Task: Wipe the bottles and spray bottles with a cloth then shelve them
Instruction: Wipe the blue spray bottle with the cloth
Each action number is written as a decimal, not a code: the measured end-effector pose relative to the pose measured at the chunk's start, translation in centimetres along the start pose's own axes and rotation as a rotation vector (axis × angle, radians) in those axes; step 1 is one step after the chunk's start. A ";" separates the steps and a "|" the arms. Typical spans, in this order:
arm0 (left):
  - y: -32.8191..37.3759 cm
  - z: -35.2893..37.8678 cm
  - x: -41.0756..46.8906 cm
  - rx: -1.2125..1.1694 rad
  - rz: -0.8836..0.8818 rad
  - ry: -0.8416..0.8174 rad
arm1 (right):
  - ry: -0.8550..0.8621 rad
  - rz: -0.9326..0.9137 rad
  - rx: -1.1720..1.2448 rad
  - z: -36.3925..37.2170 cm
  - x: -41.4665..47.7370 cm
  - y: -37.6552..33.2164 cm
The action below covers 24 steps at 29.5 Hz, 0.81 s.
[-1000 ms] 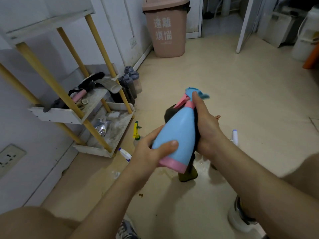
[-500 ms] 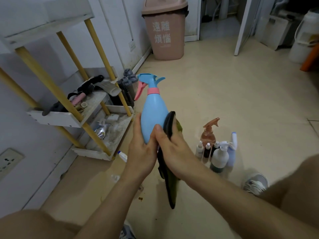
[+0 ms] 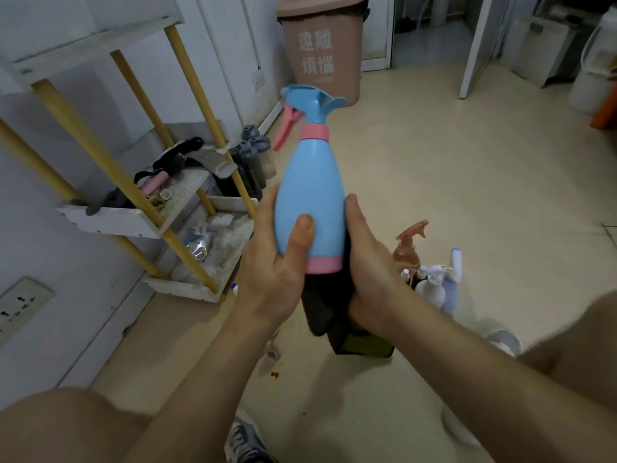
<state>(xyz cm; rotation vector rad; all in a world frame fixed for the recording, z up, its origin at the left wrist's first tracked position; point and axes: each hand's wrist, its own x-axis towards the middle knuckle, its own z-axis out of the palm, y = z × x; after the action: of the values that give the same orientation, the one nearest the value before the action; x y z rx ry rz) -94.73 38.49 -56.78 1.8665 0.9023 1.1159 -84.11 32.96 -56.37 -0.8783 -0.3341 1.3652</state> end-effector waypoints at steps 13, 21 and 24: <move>2.3 -0.2 1.6 -0.525 -0.324 0.170 | 0.097 -0.477 -0.505 -0.7 0.2 0.0; -0.4 -2.7 1.7 -0.608 -0.435 0.235 | -0.051 -0.646 -1.299 0.6 -0.1 1.5; -0.6 -0.9 -0.1 -0.324 -0.400 -0.015 | -0.113 -0.547 -1.114 1.7 -0.1 0.5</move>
<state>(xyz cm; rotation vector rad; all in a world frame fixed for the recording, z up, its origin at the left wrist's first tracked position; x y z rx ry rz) -95.73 38.91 -57.10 1.3571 0.9690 0.9330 -85.62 33.47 -55.60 -1.4542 -1.3908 0.6384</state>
